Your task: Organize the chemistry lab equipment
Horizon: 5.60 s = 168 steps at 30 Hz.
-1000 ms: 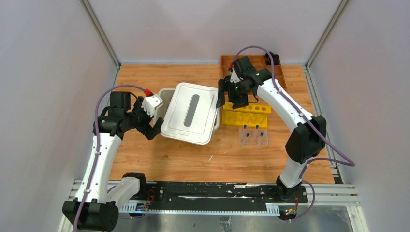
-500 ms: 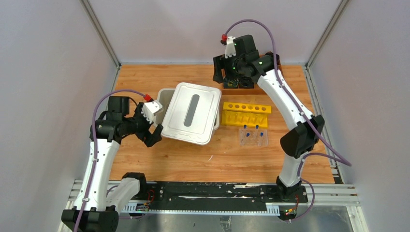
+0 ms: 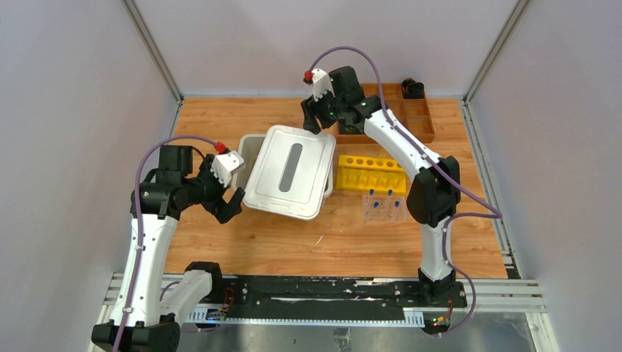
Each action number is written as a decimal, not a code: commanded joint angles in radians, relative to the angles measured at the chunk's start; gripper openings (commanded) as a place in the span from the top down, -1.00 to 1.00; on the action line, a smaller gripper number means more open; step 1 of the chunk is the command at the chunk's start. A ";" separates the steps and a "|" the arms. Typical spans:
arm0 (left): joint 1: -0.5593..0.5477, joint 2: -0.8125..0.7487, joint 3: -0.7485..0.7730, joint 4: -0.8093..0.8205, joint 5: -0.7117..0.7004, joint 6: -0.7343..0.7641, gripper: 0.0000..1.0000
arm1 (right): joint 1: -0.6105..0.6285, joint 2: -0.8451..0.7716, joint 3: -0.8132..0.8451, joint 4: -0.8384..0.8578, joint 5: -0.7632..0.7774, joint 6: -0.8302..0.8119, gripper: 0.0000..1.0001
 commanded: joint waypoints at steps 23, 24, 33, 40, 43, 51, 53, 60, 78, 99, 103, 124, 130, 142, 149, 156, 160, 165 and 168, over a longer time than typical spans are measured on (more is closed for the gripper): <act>-0.006 0.032 0.160 -0.005 -0.066 -0.026 -1.00 | 0.040 0.091 -0.050 0.067 0.025 -0.093 -0.12; -0.006 0.037 0.164 -0.005 -0.062 -0.027 -1.00 | 0.039 0.092 -0.052 0.065 0.033 -0.097 -0.12; -0.006 0.051 0.177 -0.003 -0.055 -0.032 -1.00 | 0.038 0.046 -0.106 0.060 0.099 -0.108 -0.07; -0.006 0.055 0.177 -0.003 -0.047 -0.033 -1.00 | 0.039 -0.002 -0.150 0.030 0.189 -0.049 0.08; -0.006 0.056 0.179 -0.003 -0.046 -0.032 -1.00 | 0.039 -0.020 -0.174 0.026 0.220 -0.028 0.13; -0.005 0.059 0.188 -0.003 -0.048 -0.025 -1.00 | 0.053 -0.046 -0.173 -0.031 0.293 0.092 0.44; -0.005 0.061 0.186 -0.003 -0.046 -0.025 -1.00 | 0.059 -0.050 -0.164 -0.045 0.309 0.114 0.51; -0.005 0.063 0.172 -0.001 -0.041 -0.019 -1.00 | 0.113 -0.065 -0.124 -0.110 0.409 0.153 0.53; -0.005 0.053 0.160 -0.003 -0.027 -0.012 -1.00 | 0.031 0.020 0.046 -0.236 0.183 -0.079 -0.38; -0.005 0.072 0.175 -0.003 -0.019 -0.008 -1.00 | -0.005 -0.017 -0.101 -0.180 0.065 -0.022 0.22; -0.006 0.072 0.177 -0.003 -0.016 -0.008 -1.00 | -0.009 -0.041 -0.119 -0.174 0.079 -0.023 -0.05; -0.005 0.076 0.200 -0.004 -0.026 -0.003 -1.00 | -0.091 0.020 -0.051 -0.292 -0.144 -0.068 -0.29; -0.006 0.071 0.194 -0.036 -0.039 0.043 -1.00 | -0.095 0.024 -0.061 -0.291 -0.165 -0.055 -0.06; -0.006 0.086 0.083 -0.056 -0.040 0.192 -1.00 | -0.152 0.000 -0.146 -0.282 -0.241 0.184 0.30; -0.005 0.129 0.020 -0.055 -0.022 0.238 -1.00 | -0.204 -0.045 -0.178 -0.230 -0.273 0.291 -0.18; -0.005 0.192 0.056 -0.042 -0.001 0.233 -1.00 | -0.237 -0.018 -0.189 -0.199 -0.399 0.369 -0.33; -0.006 0.205 0.073 -0.020 -0.024 0.229 -1.00 | -0.238 -0.017 -0.253 -0.179 -0.472 0.409 -0.26; -0.006 0.212 0.096 -0.020 -0.017 0.220 -1.00 | -0.245 -0.060 -0.347 -0.106 -0.521 0.514 -0.04; -0.006 0.214 0.095 -0.020 -0.007 0.215 -1.00 | -0.251 -0.112 -0.426 0.003 -0.509 0.640 0.16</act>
